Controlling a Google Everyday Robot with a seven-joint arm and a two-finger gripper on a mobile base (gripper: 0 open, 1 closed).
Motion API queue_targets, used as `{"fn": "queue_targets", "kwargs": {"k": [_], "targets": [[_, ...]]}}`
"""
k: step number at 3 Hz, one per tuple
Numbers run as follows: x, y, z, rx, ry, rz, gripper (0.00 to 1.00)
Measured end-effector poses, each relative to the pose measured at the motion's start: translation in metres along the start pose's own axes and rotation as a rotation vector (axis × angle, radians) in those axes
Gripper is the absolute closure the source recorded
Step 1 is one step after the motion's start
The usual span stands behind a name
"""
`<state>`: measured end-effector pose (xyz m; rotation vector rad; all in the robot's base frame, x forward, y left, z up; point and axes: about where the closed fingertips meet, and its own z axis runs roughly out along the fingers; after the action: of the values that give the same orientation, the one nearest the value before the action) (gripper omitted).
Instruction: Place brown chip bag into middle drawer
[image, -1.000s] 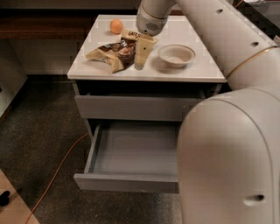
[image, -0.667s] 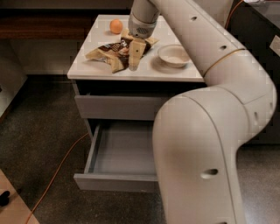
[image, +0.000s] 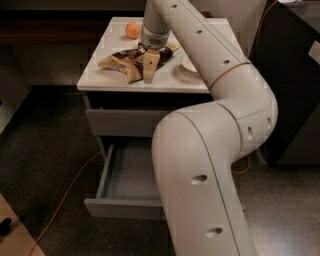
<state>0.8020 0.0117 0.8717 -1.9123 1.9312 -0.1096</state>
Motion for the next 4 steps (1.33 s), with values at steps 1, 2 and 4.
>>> {"fn": "queue_targets", "kwargs": {"k": [1, 2, 4], "targets": [[-0.001, -0.003, 0.018, -0.017, 0.02, 0.002, 0.0], [-0.002, -0.001, 0.028, -0.044, 0.023, 0.004, 0.15], [-0.021, 0.005, 0.017, -0.071, -0.054, -0.021, 0.61]]}}
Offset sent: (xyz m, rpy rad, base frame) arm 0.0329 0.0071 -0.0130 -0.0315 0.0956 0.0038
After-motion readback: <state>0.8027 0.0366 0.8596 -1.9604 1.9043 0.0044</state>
